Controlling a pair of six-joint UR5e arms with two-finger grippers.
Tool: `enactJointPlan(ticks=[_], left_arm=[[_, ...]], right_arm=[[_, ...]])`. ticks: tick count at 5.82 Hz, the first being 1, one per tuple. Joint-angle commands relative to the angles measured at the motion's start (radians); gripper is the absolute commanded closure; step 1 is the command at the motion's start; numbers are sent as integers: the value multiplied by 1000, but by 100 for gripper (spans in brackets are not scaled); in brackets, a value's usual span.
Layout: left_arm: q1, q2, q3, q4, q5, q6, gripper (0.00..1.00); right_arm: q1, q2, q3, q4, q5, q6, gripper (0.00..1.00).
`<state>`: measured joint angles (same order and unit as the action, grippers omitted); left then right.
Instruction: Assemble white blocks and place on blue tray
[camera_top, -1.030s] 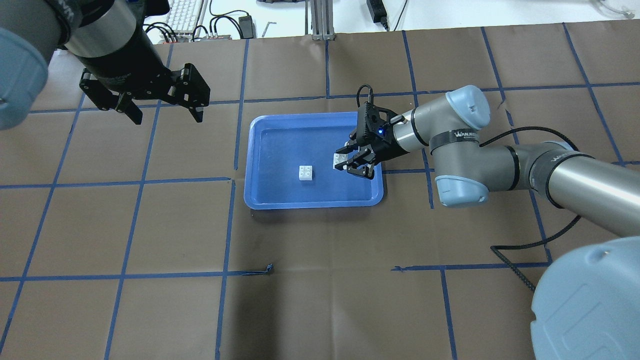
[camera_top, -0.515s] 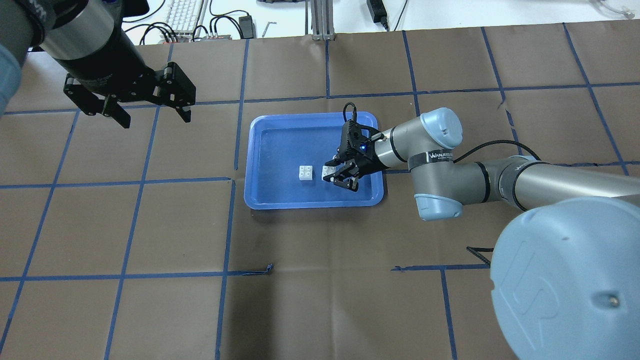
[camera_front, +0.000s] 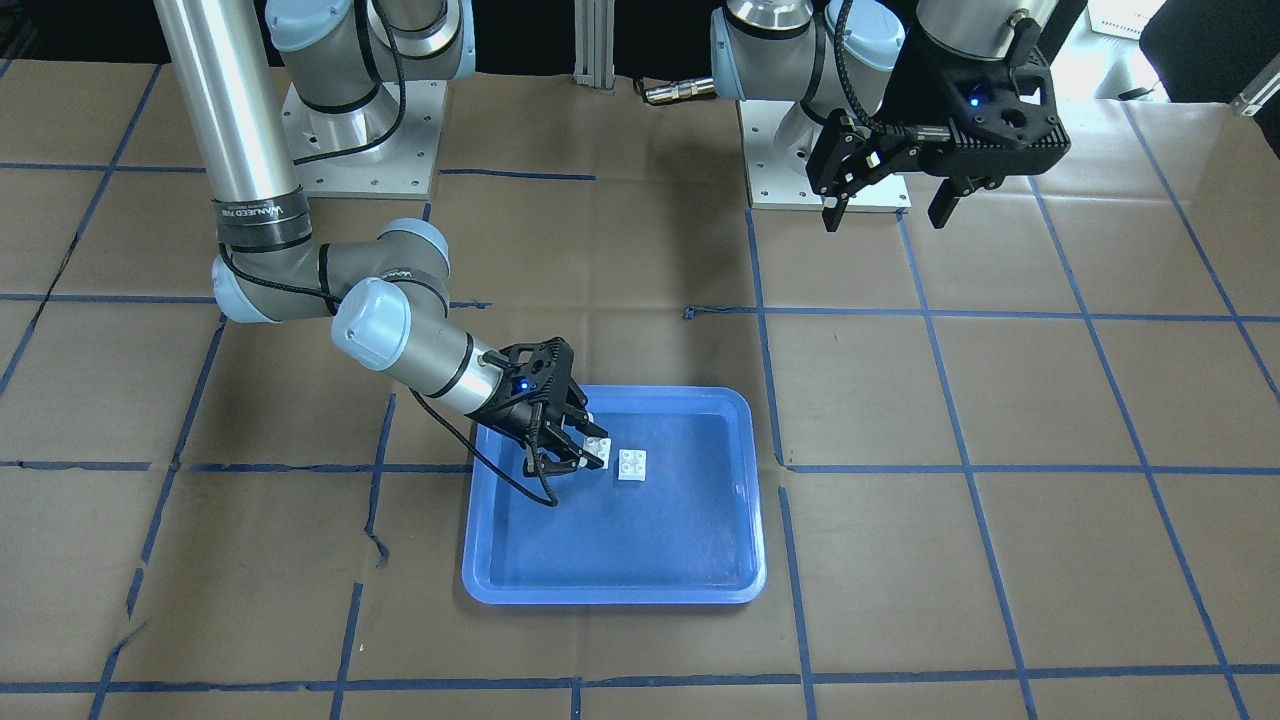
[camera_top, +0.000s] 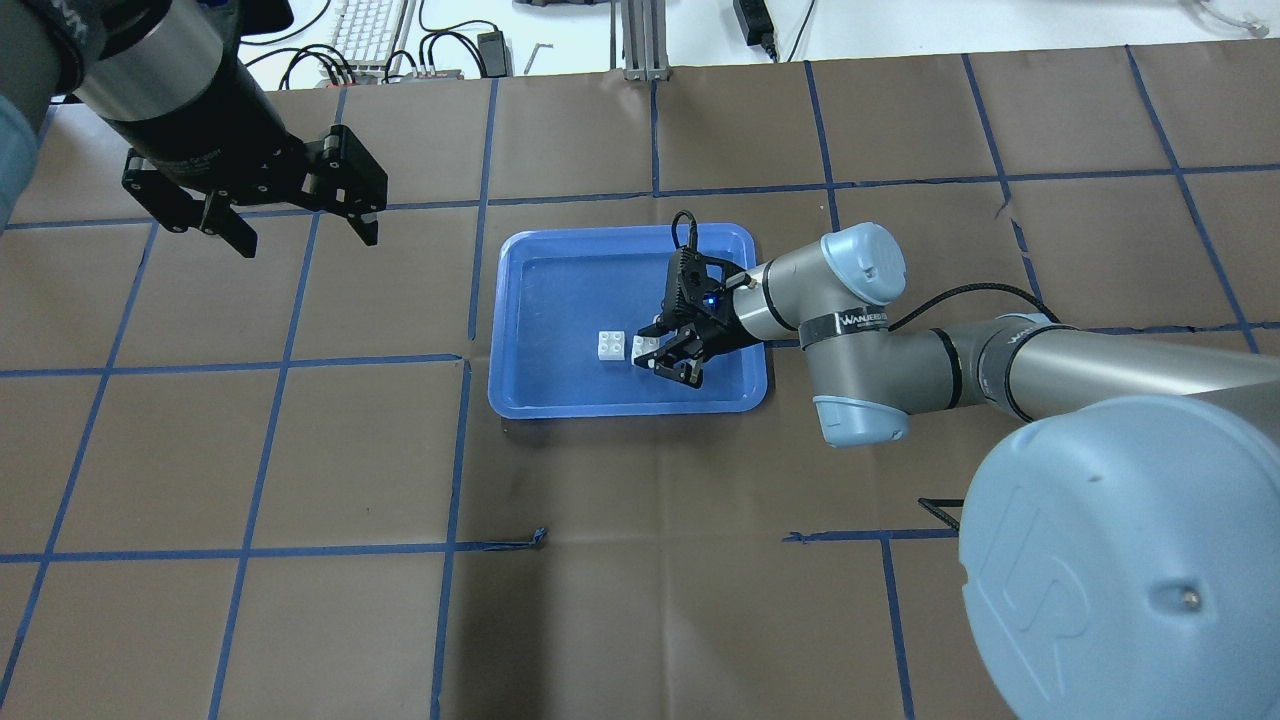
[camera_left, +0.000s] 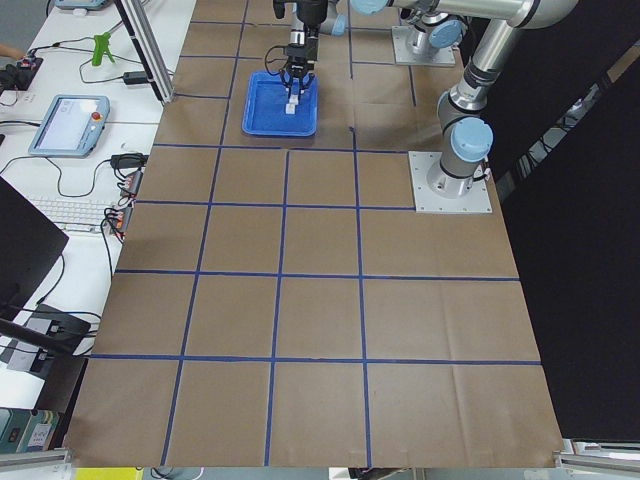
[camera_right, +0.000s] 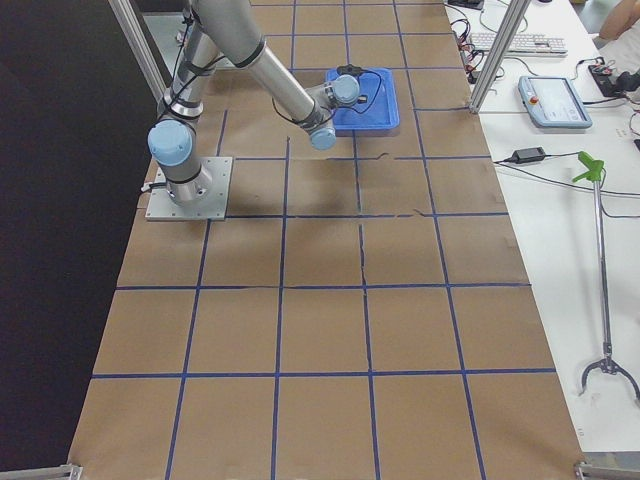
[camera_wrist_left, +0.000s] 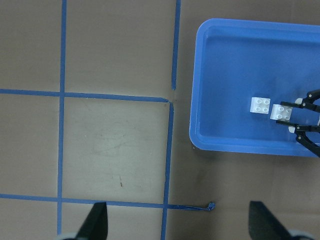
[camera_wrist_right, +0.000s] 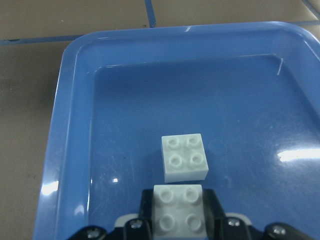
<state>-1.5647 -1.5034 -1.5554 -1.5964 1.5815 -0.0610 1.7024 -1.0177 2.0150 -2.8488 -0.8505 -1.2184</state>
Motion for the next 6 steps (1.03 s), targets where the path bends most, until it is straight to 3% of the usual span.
enactJointPlan(ticks=[1, 6], left_arm=[[0, 0, 0, 0, 0, 0, 1], [2, 0, 0, 9, 0, 0, 0]], right_arm=[[2, 1, -7, -20, -1, 0, 71], [3, 33, -41, -17, -1, 0, 71]])
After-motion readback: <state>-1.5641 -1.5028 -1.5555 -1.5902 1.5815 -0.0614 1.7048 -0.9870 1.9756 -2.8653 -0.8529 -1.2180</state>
